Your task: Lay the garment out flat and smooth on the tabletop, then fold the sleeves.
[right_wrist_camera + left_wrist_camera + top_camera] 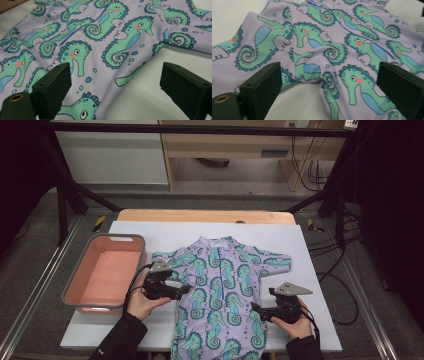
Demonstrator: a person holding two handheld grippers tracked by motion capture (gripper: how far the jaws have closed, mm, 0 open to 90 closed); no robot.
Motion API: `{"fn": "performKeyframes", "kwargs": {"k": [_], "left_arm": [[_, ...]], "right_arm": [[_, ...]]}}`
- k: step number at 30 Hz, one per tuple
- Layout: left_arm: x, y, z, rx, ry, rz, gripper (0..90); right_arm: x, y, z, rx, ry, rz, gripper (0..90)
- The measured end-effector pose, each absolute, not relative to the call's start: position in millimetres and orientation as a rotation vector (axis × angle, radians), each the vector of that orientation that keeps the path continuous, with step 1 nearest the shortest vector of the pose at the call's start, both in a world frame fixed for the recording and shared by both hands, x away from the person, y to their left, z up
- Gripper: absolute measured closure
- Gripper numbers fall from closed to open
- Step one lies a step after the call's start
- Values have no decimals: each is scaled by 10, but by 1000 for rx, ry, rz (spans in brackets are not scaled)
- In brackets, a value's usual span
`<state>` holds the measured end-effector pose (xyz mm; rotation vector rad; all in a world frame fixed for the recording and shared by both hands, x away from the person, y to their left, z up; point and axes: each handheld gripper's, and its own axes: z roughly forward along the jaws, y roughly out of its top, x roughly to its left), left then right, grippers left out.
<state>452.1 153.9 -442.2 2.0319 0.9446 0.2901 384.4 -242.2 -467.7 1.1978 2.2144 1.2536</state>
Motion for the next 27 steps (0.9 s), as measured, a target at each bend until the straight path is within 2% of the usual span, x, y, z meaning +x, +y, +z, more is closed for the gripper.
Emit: {"fn": "performKeyframes", "kwargs": {"k": [19,27], "left_arm": [[4876,1532,-4489,1997,1075,399,60],[5031,1565,-4524,2001,1111,426,124]], "right_arm": [[3847,-2417,-4704,1200,2231,1236,102],[3849,-2414,-4705,1204,2236,1232,101]]}}
